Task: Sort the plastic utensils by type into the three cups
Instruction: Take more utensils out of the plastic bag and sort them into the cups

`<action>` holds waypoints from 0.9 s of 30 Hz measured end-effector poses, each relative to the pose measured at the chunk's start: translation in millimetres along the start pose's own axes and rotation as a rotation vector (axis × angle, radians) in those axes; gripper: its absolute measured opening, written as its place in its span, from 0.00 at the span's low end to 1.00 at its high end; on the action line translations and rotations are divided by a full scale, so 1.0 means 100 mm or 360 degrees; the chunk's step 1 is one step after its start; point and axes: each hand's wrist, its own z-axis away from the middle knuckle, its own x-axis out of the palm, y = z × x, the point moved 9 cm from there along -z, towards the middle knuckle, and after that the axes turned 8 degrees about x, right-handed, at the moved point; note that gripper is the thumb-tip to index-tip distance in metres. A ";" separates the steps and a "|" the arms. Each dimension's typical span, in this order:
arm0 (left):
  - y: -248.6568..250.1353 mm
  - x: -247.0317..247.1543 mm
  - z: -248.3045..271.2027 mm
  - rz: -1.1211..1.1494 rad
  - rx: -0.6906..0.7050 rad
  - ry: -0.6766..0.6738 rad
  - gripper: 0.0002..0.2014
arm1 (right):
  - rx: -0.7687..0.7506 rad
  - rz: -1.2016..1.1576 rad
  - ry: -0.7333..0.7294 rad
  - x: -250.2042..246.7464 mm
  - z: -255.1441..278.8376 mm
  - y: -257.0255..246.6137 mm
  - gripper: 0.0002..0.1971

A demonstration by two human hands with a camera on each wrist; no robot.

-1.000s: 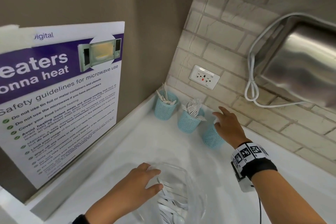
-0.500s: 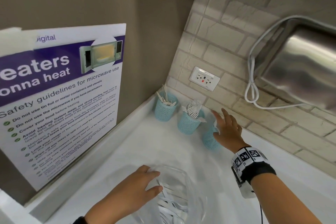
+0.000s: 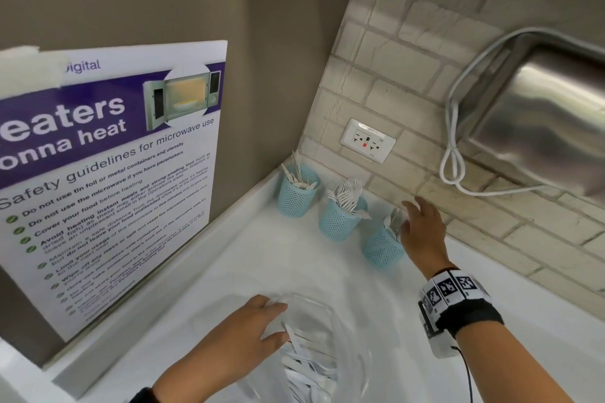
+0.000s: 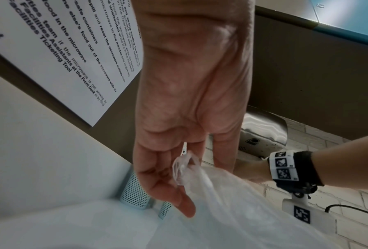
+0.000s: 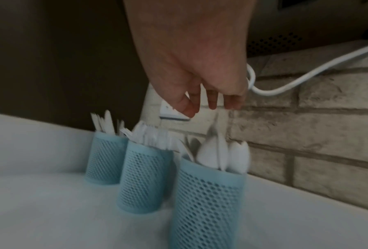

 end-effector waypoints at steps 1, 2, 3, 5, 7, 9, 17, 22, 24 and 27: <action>0.00 0.01 -0.01 -0.0002 0.0004 0.0005 0.26 | -0.0031 -0.0063 0.0063 -0.08 0.06 -0.08 0.21; -0.01 0.02 -0.03 -0.0004 0.0016 0.0011 0.26 | -0.0110 -0.0151 0.0134 -0.16 0.15 -0.20 0.20; -0.01 0.03 -0.04 0.0005 0.0027 0.0018 0.27 | -0.0225 -0.0260 0.0189 -0.23 0.27 -0.34 0.19; -0.03 0.05 -0.06 0.0021 0.0051 0.0035 0.28 | -0.0480 -0.0493 0.0186 -0.34 0.60 -0.66 0.17; -0.04 0.04 -0.07 0.0016 0.0064 0.0066 0.29 | -0.0649 -0.0667 -0.0056 -0.36 1.00 -0.98 0.15; -0.04 0.02 -0.07 0.0054 0.0072 0.0104 0.30 | -0.0774 -0.0755 -0.0488 -0.28 1.43 -1.27 0.14; 0.16 -0.04 -0.07 0.0200 0.0248 0.0219 0.30 | -0.0790 0.0120 -0.1532 0.86 2.50 -1.23 0.44; 0.11 -0.04 -0.04 0.0233 0.0229 0.0260 0.31 | -0.0770 0.0276 -0.1501 0.99 2.58 -1.15 0.53; 0.12 -0.06 -0.03 0.0250 0.0221 0.0281 0.31 | -0.0806 0.0340 -0.1418 0.98 2.54 -1.18 0.52; 0.11 -0.07 -0.04 0.0252 0.0221 0.0300 0.32 | -0.0804 0.0319 -0.1340 0.98 2.50 -1.20 0.50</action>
